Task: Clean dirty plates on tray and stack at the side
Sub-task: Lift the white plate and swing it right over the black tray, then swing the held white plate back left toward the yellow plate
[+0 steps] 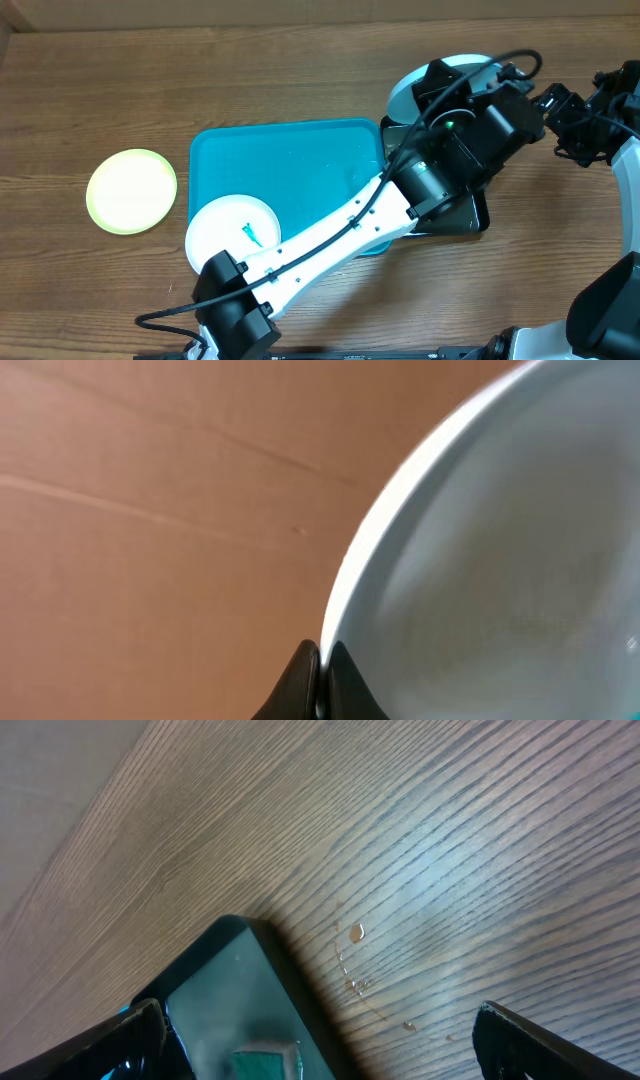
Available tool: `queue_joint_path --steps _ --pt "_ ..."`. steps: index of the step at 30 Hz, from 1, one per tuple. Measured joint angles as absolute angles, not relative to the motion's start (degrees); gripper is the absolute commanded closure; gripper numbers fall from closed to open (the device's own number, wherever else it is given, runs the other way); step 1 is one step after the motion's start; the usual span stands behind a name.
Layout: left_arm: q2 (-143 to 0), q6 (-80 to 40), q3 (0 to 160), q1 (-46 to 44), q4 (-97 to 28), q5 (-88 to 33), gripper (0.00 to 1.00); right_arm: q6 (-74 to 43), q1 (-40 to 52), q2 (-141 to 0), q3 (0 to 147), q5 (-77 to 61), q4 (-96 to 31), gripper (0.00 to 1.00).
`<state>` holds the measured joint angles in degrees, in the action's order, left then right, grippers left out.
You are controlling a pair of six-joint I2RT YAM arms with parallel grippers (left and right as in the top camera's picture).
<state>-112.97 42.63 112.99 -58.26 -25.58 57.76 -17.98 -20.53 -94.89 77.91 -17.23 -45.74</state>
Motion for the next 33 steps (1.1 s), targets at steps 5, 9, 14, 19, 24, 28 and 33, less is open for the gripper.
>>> queue_joint_path --steps 5,9,14,19,24,28,33 --pt "-112.97 43.81 113.03 -58.89 -27.9 59.05 0.96 -17.98 -20.53 -94.89 77.91 -17.23 -45.69 0.0" --pt "-112.97 32.18 113.45 -58.24 -40.16 58.54 0.96 -17.98 -20.53 -94.89 77.91 -17.26 -45.74 0.0" --pt "-113.06 9.45 113.62 -52.99 -57.41 47.68 0.96 -17.98 -20.53 -94.89 77.91 -17.39 -45.74 0.0" --pt "-113.06 -9.39 112.71 -40.62 -63.61 25.65 0.96 -18.0 -20.53 -94.89 77.91 -17.54 -45.69 0.0" --pt "-113.16 -16.97 108.79 -25.26 -63.83 -1.8 0.96 -17.98 -20.53 -94.89 77.91 -17.58 -45.71 0.0" --pt "-113.23 -19.31 104.66 -14.68 -64.25 -18.59 0.96 -17.98 -20.53 -94.89 77.91 -17.61 -45.69 0.0" --pt "-113.25 -20.62 99.83 -4.49 -65.67 -28.84 0.96 -17.98 -20.53 -94.89 77.91 -17.61 -45.71 0.0"
